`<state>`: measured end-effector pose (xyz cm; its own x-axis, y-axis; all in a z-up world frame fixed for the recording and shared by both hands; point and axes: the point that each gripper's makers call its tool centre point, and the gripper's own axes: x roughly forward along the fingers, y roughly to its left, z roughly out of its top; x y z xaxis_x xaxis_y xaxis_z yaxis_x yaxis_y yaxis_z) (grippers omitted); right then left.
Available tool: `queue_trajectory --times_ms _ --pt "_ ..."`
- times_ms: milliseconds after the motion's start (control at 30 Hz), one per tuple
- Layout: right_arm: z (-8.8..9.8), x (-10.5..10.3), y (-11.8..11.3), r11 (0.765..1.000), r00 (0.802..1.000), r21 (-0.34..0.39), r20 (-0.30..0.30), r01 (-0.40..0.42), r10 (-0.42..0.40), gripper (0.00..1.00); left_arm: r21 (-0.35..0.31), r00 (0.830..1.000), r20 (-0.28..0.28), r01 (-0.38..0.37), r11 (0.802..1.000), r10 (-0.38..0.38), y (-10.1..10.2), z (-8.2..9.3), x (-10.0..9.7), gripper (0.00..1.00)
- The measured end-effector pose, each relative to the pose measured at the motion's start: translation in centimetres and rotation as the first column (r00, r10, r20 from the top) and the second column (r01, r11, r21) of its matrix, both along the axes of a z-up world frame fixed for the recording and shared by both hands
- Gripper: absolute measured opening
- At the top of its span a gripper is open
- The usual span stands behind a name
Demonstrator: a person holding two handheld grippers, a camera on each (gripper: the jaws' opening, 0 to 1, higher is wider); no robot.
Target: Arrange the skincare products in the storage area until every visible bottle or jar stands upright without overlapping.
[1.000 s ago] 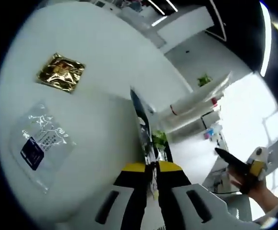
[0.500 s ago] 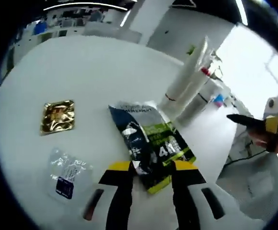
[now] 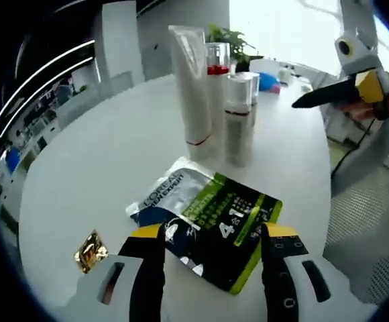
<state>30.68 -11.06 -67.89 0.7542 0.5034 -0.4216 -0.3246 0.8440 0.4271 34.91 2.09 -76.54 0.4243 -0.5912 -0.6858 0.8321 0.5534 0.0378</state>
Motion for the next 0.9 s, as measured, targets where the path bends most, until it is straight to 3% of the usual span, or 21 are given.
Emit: queue_trajectory --times_ms 267,433,900 --pt "0.0 0.0 0.0 1.000 1.000 0.001 -0.001 0.002 -0.002 0.99 0.050 0.999 -0.048 0.018 0.999 -0.015 -0.1 -1.6 0.5 0.62" --pt "-0.1 0.0 0.0 1.000 1.000 0.003 -0.002 0.003 -0.003 0.99 0.045 0.997 -0.080 -0.004 0.999 0.008 -0.2 -1.7 0.9 0.66" --pt "-0.2 0.0 0.0 1.000 1.000 0.001 -0.008 0.000 0.000 0.99 0.038 0.997 -0.083 0.009 0.999 -0.006 -0.4 -1.7 1.4 0.67"
